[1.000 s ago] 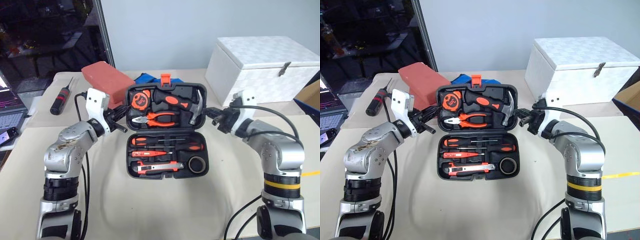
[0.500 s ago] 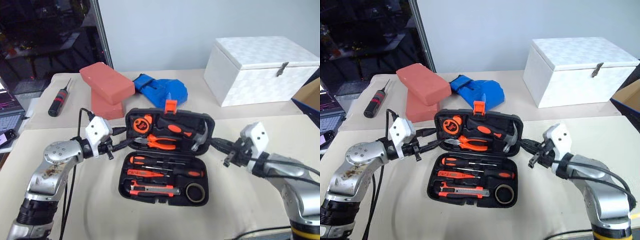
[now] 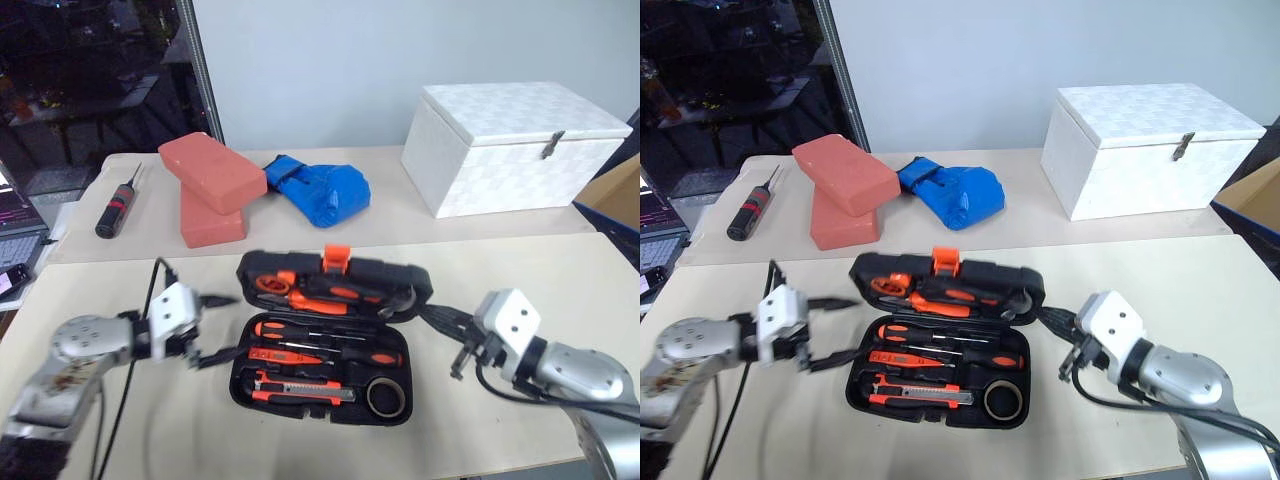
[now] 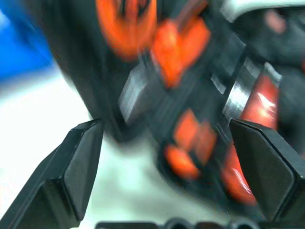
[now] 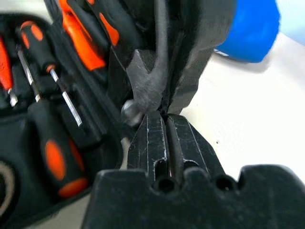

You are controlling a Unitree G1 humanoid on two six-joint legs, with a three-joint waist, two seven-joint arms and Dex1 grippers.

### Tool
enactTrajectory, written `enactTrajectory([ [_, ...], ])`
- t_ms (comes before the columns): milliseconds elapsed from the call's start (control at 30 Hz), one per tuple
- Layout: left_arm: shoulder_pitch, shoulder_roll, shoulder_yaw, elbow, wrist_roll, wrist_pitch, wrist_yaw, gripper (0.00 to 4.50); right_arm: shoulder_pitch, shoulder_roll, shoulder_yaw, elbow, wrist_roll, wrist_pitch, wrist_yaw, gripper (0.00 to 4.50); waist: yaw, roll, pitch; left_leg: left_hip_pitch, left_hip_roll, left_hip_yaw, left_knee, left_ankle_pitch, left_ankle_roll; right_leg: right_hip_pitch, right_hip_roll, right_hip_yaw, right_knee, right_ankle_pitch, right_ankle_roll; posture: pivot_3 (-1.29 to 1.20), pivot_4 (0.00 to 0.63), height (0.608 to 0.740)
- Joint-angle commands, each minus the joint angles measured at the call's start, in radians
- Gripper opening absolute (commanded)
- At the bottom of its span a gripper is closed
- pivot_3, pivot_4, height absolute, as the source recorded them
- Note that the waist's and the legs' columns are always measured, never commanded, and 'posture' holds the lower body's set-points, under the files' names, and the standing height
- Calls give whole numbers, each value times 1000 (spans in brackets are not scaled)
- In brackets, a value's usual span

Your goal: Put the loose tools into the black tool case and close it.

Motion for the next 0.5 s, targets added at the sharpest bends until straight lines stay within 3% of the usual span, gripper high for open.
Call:
enactTrajectory([
  [33, -26, 104, 93, 80, -119, 175, -104, 4414, 86, -47, 16, -46, -40, -102, 76, 0, 6, 0, 0, 0, 1, 0, 0, 0, 0, 1, 1, 0, 0, -2, 2, 0, 150, 740],
  [100, -76, 159, 126, 99, -238, 328, -165, 4414, 158, -98, 11, -49, -140, -210, 97, 0, 12, 0, 0, 2, 2, 0, 1, 0, 0, 3, 2, 0, 0, -5, 4, 0, 150, 740],
  [200, -148, 260, 156, 104, -403, 516, -307, 4500, 283, -174, -54, -24, -197, -350, 179, 939, 21, -6, 1, 5, 2, 0, 1, 0, 0, 4, 1, -1, -1, -7, 6, 0, 150, 740],
  [333, -208, 311, 130, 53, -449, 550, -395, 4500, 393, -233, -141, 26, -226, -436, 263, 2284, 20, -6, 2, 6, 1, 2, 2, -2, 1, 5, -2, 0, -1, -7, 7, 0, 150, 740],
  [400, -194, 316, 108, 19, -421, 495, -411, 4500, 411, -228, -175, 12, -178, -376, 280, 3032, 18, -6, 2, 5, 0, 6, 2, -3, 2, 5, -6, 0, 0, -7, 8, 0, 150, 740],
  [500, -203, 290, 88, -20, -413, 466, -409, 4500, 446, -228, -218, -98, 47, -164, 316, 3032, 16, -6, 2, 5, 3, 6, 1, -4, 0, 4, -8, 2, 0, -6, 6, 0, 150, 740],
])
